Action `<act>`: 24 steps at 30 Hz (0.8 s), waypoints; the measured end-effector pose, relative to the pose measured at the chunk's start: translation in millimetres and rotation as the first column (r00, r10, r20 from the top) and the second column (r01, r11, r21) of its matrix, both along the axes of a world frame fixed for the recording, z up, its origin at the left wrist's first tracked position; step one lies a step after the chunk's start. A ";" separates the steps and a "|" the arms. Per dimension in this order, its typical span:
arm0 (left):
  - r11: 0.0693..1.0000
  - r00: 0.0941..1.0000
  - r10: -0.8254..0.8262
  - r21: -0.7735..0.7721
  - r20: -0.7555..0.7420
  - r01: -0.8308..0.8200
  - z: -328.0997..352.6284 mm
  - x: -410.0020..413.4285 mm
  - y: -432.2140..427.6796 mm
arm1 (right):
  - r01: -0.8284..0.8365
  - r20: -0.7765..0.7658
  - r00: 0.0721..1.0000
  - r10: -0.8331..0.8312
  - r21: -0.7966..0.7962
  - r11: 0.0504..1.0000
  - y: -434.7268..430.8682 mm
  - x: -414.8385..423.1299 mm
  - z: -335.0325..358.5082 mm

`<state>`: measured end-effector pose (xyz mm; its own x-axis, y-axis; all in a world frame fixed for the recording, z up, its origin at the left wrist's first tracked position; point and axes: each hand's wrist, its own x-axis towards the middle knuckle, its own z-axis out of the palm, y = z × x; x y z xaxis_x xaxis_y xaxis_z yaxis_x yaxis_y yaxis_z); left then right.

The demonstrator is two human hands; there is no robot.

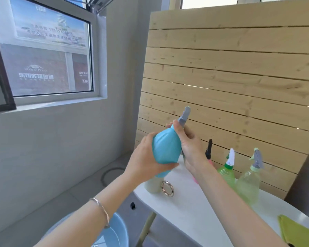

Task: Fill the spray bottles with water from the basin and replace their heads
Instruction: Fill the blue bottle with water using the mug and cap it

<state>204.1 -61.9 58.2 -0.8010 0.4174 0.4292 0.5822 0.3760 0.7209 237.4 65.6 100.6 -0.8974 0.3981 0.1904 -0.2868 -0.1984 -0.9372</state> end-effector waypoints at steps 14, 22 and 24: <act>0.935 0.960 -0.267 0.266 0.085 0.237 -13.5 -6.8 18.4 | 0.030 -0.044 0.998 -0.032 -0.060 0.998 38.0 0.3 -15.8; 0.859 0.802 -0.463 0.417 0.378 0.299 -0.9 -9.5 20.2 | -0.078 -0.064 0.996 0.066 -0.207 0.975 45.1 -0.3 -12.4; 0.935 0.978 -0.161 0.338 0.133 0.109 -0.4 -5.7 26.6 | 0.050 -0.048 0.997 -0.061 -0.209 0.977 40.2 -0.7 -14.9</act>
